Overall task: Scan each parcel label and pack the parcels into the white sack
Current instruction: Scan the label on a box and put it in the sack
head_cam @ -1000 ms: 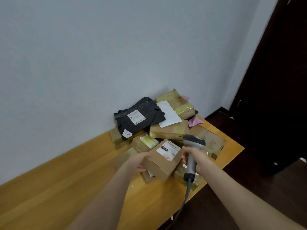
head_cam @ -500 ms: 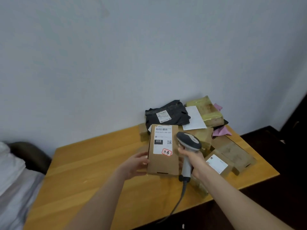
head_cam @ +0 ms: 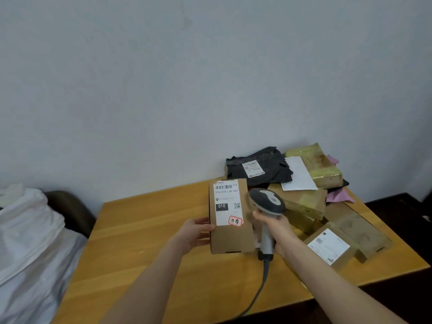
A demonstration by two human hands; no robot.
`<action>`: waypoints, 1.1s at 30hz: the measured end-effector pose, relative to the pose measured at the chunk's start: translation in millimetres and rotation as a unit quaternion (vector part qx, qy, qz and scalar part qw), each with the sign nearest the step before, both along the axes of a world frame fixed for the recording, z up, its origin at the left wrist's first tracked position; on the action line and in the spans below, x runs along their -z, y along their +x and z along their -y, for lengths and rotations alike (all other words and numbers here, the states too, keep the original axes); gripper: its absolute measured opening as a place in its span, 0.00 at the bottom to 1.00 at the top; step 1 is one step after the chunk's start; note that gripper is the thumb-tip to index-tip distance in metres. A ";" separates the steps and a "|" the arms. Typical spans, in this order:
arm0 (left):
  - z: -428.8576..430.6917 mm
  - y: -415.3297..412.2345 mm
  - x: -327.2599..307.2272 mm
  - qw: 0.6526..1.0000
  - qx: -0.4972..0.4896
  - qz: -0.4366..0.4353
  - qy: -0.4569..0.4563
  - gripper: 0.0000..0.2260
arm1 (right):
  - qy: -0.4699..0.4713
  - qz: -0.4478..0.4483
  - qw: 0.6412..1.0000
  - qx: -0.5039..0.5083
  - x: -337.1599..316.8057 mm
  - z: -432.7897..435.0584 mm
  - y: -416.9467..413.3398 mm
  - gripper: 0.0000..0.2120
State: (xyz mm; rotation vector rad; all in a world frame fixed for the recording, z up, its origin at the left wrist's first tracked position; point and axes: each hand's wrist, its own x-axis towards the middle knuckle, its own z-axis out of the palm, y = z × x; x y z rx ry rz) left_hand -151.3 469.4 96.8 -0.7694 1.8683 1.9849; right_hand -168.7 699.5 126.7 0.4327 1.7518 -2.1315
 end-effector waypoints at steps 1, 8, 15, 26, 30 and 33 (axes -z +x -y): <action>3.0 -0.4 2.9 1.000 -0.010 -0.010 -0.008 0.20 | 0.006 -0.008 1.000 -0.001 -3.0 4.6 2.0 0.09; 14.7 -2.6 22.5 0.998 -0.038 -0.033 -0.042 0.24 | 0.064 -0.051 0.996 -0.023 -15.8 47.5 33.7 0.05; 21.6 -2.3 31.1 0.996 -0.049 -0.037 -0.072 0.23 | 0.097 -0.050 0.994 -0.033 -16.3 69.4 52.9 0.07; 30.4 -1.8 38.6 0.995 -0.049 -0.028 -0.082 0.26 | 0.096 -0.041 0.994 -0.020 -24.3 74.0 57.3 0.05; 31.0 -1.4 38.9 0.995 -0.050 -0.028 -0.082 0.26 | 0.089 -0.035 0.995 -0.019 -24.7 75.1 58.7 0.05; 32.0 -1.0 38.3 0.995 -0.049 -0.030 -0.079 0.25 | 0.092 -0.036 0.995 -0.020 -26.1 77.2 58.3 0.05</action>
